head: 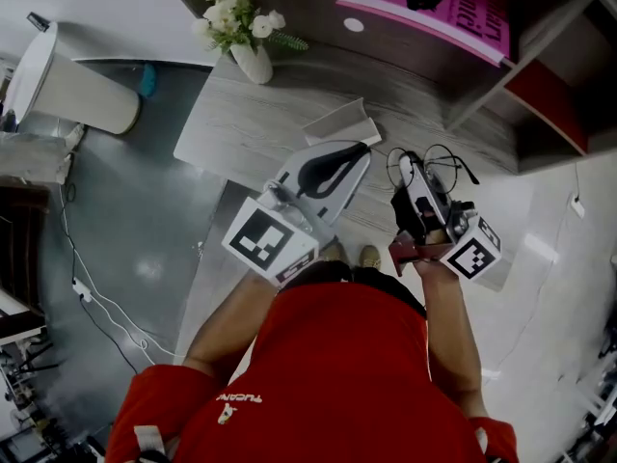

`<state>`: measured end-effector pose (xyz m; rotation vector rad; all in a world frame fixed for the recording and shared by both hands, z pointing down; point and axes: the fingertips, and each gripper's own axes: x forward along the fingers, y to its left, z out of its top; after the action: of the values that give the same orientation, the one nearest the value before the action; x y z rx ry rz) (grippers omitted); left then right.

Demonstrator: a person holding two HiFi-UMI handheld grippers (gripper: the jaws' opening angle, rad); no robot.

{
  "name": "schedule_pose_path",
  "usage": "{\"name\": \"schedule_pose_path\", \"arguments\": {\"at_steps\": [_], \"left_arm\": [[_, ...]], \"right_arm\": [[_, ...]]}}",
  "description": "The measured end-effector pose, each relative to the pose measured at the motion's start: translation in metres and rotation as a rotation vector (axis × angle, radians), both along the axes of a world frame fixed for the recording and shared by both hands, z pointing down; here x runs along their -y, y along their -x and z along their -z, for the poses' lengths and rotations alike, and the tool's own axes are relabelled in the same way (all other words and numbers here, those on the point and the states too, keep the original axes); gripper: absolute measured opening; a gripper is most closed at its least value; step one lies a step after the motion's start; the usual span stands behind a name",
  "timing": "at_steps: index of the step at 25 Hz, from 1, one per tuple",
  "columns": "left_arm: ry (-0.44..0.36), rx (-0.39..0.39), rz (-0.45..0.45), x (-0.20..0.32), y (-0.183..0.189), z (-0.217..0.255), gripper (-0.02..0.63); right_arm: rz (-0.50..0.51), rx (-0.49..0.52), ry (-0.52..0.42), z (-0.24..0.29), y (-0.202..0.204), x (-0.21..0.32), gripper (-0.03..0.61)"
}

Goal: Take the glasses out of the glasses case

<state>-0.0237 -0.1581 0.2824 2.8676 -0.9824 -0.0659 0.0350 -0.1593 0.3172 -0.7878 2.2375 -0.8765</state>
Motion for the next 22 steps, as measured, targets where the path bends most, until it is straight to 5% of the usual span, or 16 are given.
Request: {"name": "schedule_pose_path", "arguments": {"at_steps": [22], "left_arm": [[-0.054,-0.078,-0.035,-0.003,-0.023,0.018,0.015]], "right_arm": [[-0.003,-0.003,-0.018,0.012,-0.011,-0.010,-0.002]]}}
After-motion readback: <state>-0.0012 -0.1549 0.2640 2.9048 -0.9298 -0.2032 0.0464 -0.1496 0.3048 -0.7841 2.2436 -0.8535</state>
